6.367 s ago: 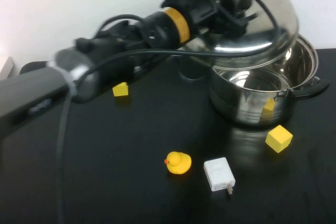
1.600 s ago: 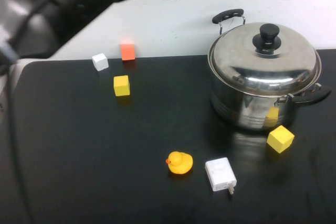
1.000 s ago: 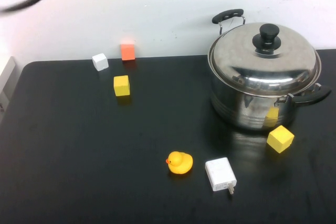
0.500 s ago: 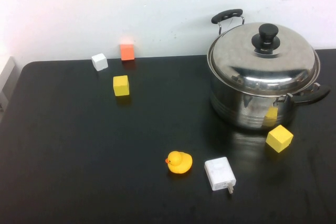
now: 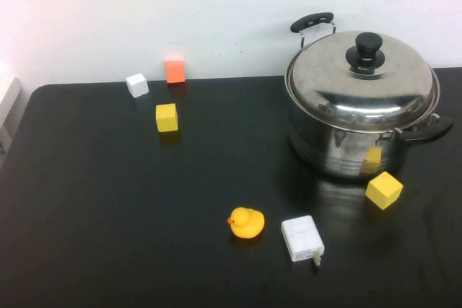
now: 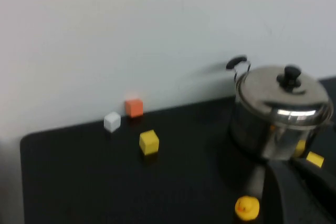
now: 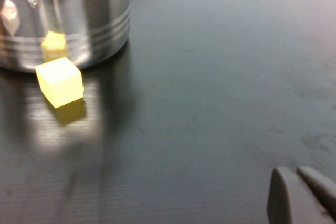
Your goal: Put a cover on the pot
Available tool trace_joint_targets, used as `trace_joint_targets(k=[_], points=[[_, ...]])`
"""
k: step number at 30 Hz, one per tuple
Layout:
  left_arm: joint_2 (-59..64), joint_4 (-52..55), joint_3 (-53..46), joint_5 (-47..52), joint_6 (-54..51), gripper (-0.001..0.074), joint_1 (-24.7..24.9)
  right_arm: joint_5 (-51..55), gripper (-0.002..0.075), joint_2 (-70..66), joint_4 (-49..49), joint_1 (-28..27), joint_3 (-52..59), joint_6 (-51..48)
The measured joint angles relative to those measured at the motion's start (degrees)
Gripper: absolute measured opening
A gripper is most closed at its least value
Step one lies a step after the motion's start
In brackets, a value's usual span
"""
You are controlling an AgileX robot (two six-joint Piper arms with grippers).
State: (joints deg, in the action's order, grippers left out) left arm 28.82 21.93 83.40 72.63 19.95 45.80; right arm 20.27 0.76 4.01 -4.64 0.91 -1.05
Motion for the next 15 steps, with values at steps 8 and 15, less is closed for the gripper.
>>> trace_joint_targets(k=[8,15], points=[[-6.6,1.9,0.0,0.0,0.5,-0.0001,0.0,0.0,-0.0002,0.0,0.0,0.0,0.0,0.0],[-7.4,-1.5,-2.0,-2.1,8.5,-0.0001,0.0,0.0,-0.0002,0.0,0.0,0.0,0.0,0.0]])
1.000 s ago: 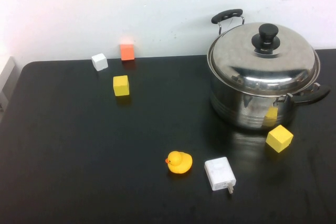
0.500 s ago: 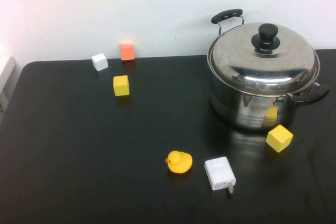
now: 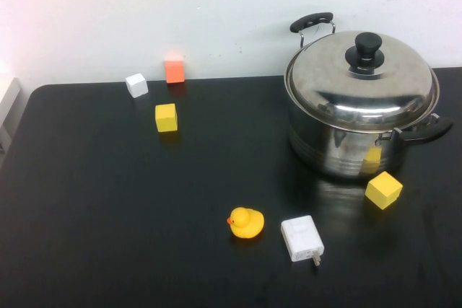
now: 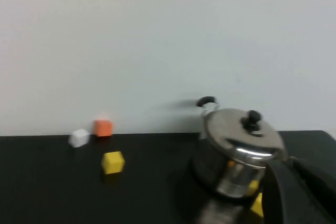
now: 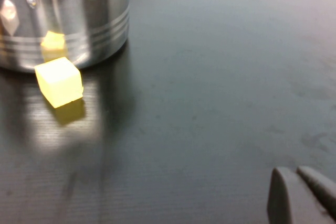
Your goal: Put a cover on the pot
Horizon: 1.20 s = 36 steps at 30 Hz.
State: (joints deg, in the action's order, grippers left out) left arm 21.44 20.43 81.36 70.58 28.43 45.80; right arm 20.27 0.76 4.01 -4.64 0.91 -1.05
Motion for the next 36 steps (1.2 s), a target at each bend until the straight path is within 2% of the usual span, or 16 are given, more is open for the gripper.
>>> trace_joint_targets(k=[4,8,14,17,20,23,31,36], points=[[0.0,0.1,-7.7,-11.7,0.3,-0.0001,0.0,0.0,-0.0002,0.0,0.0,0.0,0.0,0.0],[0.1,1.4,-19.1,-28.9,0.3,-0.0001,0.0,0.0,-0.0002,0.0,0.0,0.0,0.0,0.0],[0.4,-3.7,-37.8,-55.9,-0.2,-0.0001,0.0,0.0,-0.0002,0.0,0.0,0.0,0.0,0.0],[-1.5,-5.7,-45.5,-63.1,0.0,-0.0002,0.0,0.0,-0.0002,0.0,0.0,0.0,0.0,0.0],[-5.9,-7.5,-51.5,-65.9,0.2,-0.0001,-1.1,0.0,-0.0002,0.0,0.0,0.0,0.0,0.0],[-11.3,-8.4,-56.1,-66.7,0.2,-0.0001,-5.8,0.0,-0.0002,0.0,0.0,0.0,0.0,0.0],[-20.7,-9.5,-66.4,-67.3,-4.4,-0.0001,-25.3,0.0,-0.0002,0.0,0.0,0.0,0.0,0.0],[-21.8,-15.2,-72.7,-67.1,-4.6,-0.0001,-32.4,0.0,-0.0002,0.0,0.0,0.0,0.0,0.0]])
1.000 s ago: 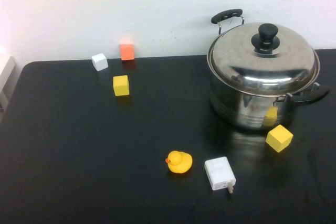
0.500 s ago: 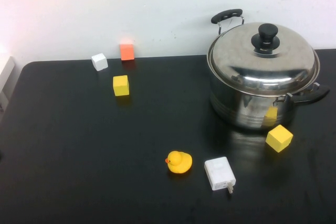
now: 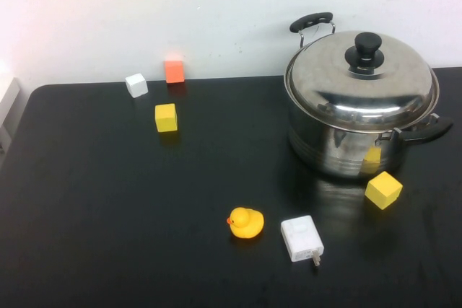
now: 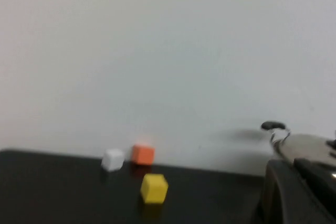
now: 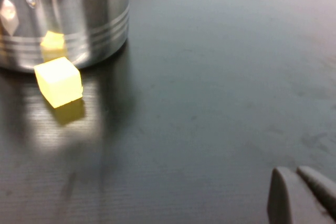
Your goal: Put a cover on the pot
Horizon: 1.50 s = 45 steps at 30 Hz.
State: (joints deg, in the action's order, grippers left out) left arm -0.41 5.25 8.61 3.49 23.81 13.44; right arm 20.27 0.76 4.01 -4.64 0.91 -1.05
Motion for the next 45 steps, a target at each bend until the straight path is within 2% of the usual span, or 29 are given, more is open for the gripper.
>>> trace_joint_targets(k=[8,16,27,33,45], points=[[-0.2,-1.6,-9.7,1.1,0.0,-0.0001,-4.7,0.0,-0.0002,0.0,0.0,0.0,0.0,0.0],[-0.3,-1.8,-9.7,14.0,0.5,-0.0001,-4.6,0.0,-0.0002,0.0,0.0,0.0,0.0,0.0],[-0.3,-1.8,-9.7,14.3,0.3,-0.0001,-4.8,0.0,-0.0002,0.0,0.0,0.0,0.0,0.0],[-0.3,-2.8,-9.7,14.6,-4.6,-0.0001,-5.9,0.0,-0.0002,0.0,0.0,0.0,0.0,0.0],[-0.3,-3.6,-9.7,14.7,-7.3,-0.0001,-6.0,0.0,-0.0002,0.0,0.0,0.0,0.0,0.0]])
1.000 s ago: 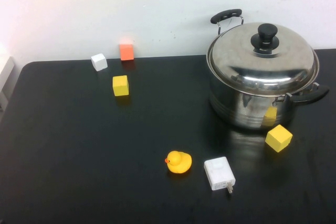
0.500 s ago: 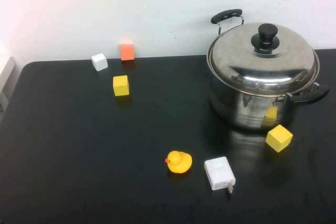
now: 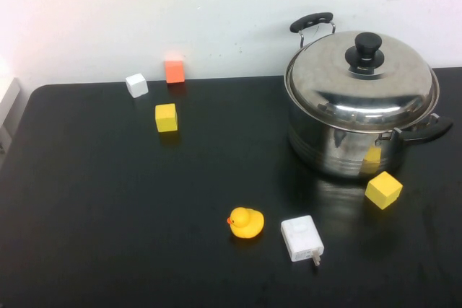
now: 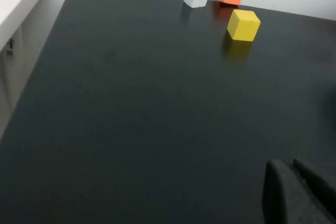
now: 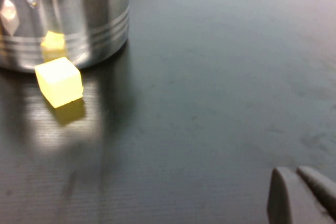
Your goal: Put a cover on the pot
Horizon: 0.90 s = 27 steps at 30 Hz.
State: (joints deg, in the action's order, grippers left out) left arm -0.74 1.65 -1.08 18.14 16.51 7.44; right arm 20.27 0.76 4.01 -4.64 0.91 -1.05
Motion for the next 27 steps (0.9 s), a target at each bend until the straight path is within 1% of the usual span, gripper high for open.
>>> trace_joint_targets(k=[7,27], points=[[0.0,-1.2,0.0,0.0,-2.4,-0.0001,0.0,0.0,-0.0002,0.0,0.0,0.0,0.0,0.0],[0.0,-1.7,0.0,0.0,-2.7,-0.0002,-0.5,0.0,-0.0002,0.0,0.0,0.0,0.0,0.0]])
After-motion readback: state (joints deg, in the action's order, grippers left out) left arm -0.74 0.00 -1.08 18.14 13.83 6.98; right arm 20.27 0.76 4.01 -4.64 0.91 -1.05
